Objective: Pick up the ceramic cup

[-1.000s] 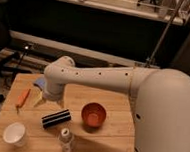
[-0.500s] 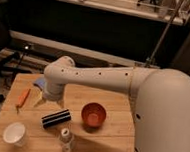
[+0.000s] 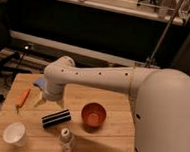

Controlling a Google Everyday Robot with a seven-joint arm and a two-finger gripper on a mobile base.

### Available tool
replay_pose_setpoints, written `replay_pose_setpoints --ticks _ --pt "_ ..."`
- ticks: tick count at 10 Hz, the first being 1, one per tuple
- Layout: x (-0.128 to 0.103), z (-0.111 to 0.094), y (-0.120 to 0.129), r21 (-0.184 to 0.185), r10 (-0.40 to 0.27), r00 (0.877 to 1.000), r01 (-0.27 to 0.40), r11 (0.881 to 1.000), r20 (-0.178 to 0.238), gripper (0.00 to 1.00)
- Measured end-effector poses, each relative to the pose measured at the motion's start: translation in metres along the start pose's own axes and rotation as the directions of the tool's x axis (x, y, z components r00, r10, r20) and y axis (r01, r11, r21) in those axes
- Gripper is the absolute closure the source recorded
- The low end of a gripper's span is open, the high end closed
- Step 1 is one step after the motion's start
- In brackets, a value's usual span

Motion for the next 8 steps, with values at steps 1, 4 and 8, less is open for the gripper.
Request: replay_pose_setpoints --ticks 1,4,8 --pt "0.000 0.000 0.000 -0.001 -0.001 1.000 0.001 1.000 0.000 0.20" --pt "-0.012 0.009 -0.032 -0.016 -0.123 0.992 0.123 0.992 -0.009 0.20" --pt "-0.041 0.039 -0.072 -0.058 -0.300 0.953 0.302 0.952 0.034 0.20"
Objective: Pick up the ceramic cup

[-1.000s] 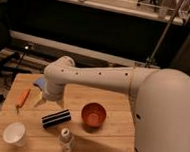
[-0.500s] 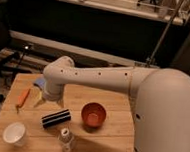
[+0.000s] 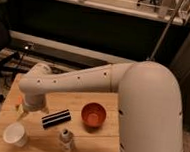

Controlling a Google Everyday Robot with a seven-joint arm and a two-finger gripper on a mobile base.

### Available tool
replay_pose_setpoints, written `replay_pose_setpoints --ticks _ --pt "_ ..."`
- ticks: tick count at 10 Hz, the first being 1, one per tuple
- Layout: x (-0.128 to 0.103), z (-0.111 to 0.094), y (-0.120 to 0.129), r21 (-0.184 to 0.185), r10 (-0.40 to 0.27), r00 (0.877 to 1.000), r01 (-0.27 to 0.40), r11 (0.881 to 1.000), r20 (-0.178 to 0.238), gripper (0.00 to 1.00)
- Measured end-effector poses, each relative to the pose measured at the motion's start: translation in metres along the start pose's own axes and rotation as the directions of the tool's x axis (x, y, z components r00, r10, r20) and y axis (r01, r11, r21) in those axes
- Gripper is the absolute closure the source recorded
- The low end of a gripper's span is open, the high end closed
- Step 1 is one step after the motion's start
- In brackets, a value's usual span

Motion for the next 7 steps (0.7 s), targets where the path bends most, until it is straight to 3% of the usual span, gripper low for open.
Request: replay_pose_setpoints --ticks 6,7 --pt "-0.014 0.048 -0.011 -0.068 -0.090 0.992 0.096 0.993 0.085 0.21" --pt "-0.018 0.062 -0.011 -0.068 -0.096 0.989 0.104 0.992 0.109 0.29"
